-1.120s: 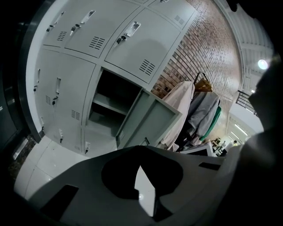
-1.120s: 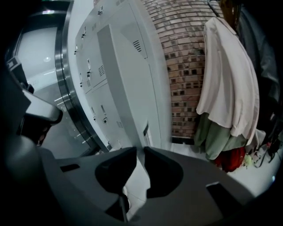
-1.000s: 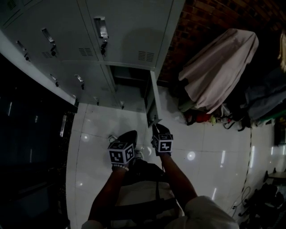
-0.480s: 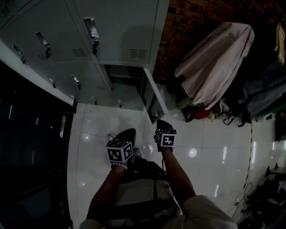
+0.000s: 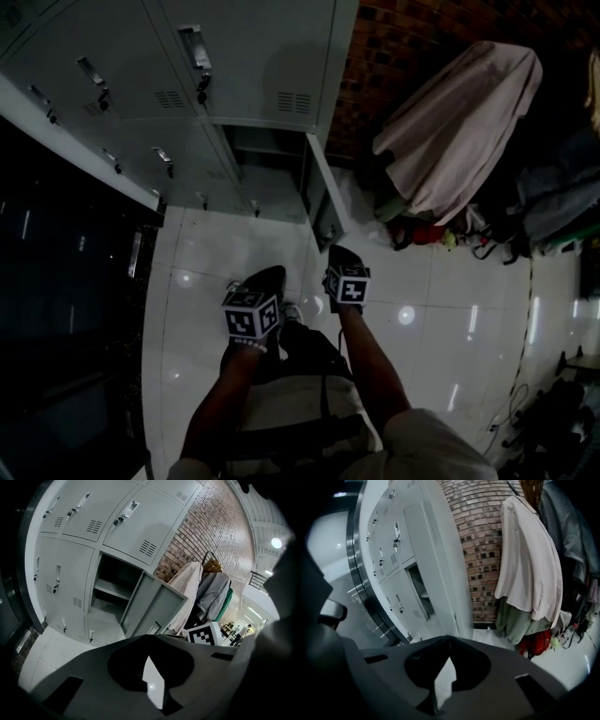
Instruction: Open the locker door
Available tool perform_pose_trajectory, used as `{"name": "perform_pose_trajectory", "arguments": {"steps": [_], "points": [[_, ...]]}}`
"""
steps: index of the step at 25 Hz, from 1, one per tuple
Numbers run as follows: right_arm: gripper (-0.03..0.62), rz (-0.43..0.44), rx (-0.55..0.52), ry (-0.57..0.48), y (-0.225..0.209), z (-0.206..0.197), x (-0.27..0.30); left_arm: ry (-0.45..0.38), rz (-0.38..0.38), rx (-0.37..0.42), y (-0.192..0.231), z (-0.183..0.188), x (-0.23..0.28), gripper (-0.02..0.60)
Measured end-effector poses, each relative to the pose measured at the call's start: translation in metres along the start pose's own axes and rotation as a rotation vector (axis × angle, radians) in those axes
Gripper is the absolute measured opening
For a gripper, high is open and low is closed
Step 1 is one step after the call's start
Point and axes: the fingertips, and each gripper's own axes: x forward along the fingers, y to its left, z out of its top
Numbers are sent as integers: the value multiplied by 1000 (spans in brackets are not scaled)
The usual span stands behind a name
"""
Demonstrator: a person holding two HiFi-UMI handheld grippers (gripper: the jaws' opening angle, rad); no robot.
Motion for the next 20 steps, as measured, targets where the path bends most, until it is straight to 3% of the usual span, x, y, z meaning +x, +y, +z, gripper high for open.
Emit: {"name": "perform_pose_trajectory", "arguments": {"steps": [14,20], "points": [[8,-4,-130,-1,28,1,-5,-45,86,-108,45,-28,-51,-2],[6,80,-159,-42,71,-7,-49,-124,86,-109,38,-35,-94,-2]]}}
